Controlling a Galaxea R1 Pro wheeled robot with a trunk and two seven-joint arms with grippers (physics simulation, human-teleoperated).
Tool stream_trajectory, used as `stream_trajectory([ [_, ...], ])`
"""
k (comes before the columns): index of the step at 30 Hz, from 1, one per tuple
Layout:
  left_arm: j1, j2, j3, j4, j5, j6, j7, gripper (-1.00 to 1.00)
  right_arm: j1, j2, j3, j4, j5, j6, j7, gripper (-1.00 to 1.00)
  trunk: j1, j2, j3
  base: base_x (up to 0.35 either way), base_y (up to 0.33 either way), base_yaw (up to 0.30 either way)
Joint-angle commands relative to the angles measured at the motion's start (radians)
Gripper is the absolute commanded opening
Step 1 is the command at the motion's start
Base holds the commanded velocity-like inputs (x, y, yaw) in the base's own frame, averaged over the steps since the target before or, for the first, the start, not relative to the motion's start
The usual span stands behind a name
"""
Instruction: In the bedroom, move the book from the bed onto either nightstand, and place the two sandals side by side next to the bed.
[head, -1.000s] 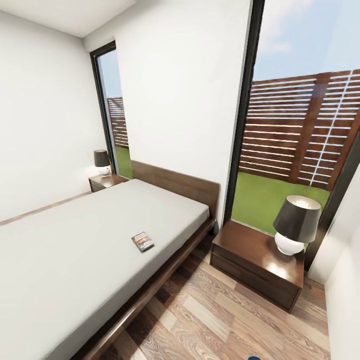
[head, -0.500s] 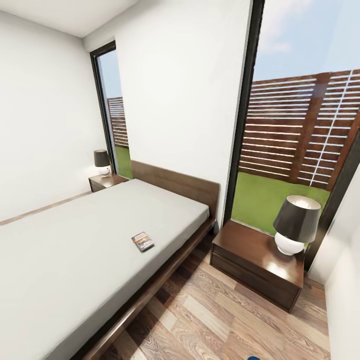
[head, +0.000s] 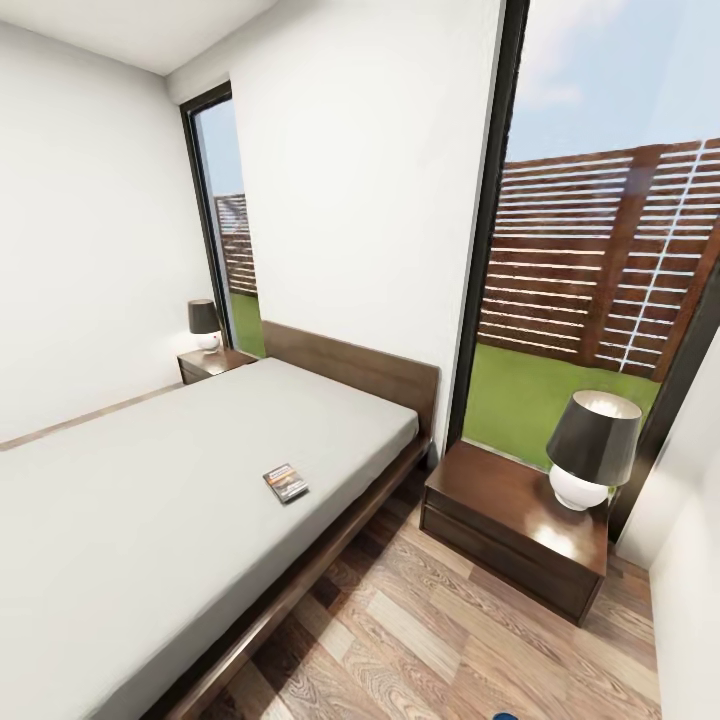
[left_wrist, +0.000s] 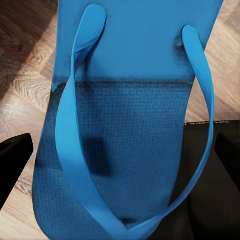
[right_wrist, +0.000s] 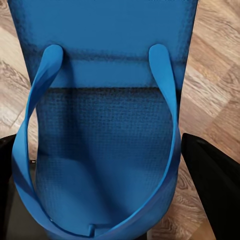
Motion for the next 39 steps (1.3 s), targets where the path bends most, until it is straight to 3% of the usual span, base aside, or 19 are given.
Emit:
stream_trajectory([
  [1,-0.001,0.0,-0.008,0.001,0.009,-0.003,0.0,-1.0,0.0,0.0,-0.008,-0.002,0.002,0.005,0.007,-1.0,0.0,-0.001,0.0,0.0,0.0,-0.062],
  [19,-0.001,0.0,-0.01,0.0,0.007,-0.004,0.0,-1.0,0.0,0.0,-0.007,-0.002,0.004,0.006,0.008,-1.0,0.0,-0.001,0.005,0.023,0.0,-0.146],
  [39,0.0,0.001,-0.012,-0.001,0.004,-0.005,0.0,-1.0,0.0,0.001,-0.004,-0.002,0.004,0.006,0.008,-1.0,0.0,-0.001,0.005,0.264,-0.105,-0.004],
])
